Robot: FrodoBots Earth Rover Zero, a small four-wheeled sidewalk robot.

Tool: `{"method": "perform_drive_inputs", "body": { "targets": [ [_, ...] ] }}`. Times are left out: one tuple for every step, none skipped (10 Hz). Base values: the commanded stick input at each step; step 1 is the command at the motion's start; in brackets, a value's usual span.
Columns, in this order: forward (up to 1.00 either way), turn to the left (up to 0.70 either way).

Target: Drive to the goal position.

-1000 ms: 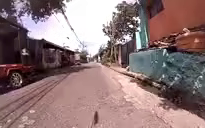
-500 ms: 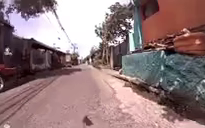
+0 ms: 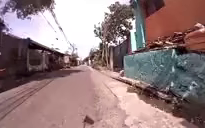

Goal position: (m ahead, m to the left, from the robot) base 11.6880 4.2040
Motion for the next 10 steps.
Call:
{"method": "perform_drive_inputs", "body": {
  "targets": [
    [0.70,0.02],
    [0.70,0.00],
    [0.70,0.00],
    [0.70,0.00],
    [0.70,0.00],
    [0.70,0.00],
    [0.70,0.00],
    [0.70,0.00],
    [0.70,0.00],
    [0.70,0.00]
  ]
}}
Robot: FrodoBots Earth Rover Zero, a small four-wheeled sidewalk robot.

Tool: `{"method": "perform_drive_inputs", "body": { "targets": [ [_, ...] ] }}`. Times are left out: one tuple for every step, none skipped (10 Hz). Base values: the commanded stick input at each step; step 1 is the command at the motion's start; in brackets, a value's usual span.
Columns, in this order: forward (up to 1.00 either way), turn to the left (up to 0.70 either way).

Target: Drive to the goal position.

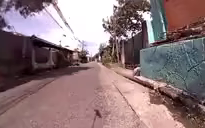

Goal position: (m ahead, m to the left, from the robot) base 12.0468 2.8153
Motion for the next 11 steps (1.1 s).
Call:
{"method": "perform_drive_inputs", "body": {
  "targets": [
    [0.70,0.00],
    [0.70,0.00],
    [0.70,0.00],
    [0.70,0.00],
    [0.70,0.00],
    [0.70,0.00],
    [0.70,0.00],
    [0.70,0.00],
    [0.70,0.00],
    [0.70,0.00],
    [0.70,0.00]
  ]
}}
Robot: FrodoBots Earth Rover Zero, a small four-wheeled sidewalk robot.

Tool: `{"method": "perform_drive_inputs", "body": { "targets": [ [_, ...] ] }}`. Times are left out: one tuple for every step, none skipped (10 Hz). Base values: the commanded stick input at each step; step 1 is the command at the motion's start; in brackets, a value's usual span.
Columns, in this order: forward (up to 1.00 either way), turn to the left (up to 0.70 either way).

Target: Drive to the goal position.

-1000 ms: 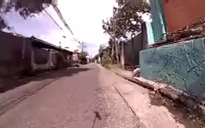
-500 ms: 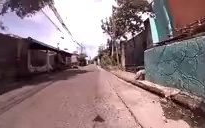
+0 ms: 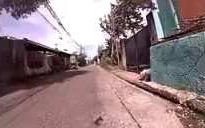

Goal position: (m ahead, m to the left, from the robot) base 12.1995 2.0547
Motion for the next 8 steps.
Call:
{"method": "perform_drive_inputs", "body": {
  "targets": [
    [0.70,0.00],
    [0.70,0.00],
    [0.70,0.05],
    [0.70,0.16],
    [0.70,0.27],
    [0.70,0.27],
    [0.70,0.27],
    [0.70,0.00]
  ]
}}
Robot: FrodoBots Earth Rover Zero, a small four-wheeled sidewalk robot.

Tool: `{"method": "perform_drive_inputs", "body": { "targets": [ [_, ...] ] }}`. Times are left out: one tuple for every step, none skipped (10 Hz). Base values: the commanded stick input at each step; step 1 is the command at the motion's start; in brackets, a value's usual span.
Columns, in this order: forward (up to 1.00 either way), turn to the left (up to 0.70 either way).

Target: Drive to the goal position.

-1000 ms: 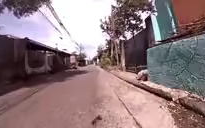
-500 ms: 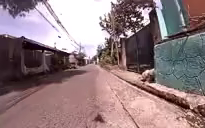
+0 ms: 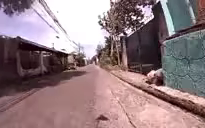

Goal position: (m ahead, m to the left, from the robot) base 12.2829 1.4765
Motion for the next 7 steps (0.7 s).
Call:
{"method": "perform_drive_inputs", "body": {
  "targets": [
    [0.70,0.00],
    [0.70,0.00],
    [0.70,0.00],
    [0.70,0.00],
    [0.70,0.11],
    [0.70,0.27],
    [0.70,0.27]
  ]
}}
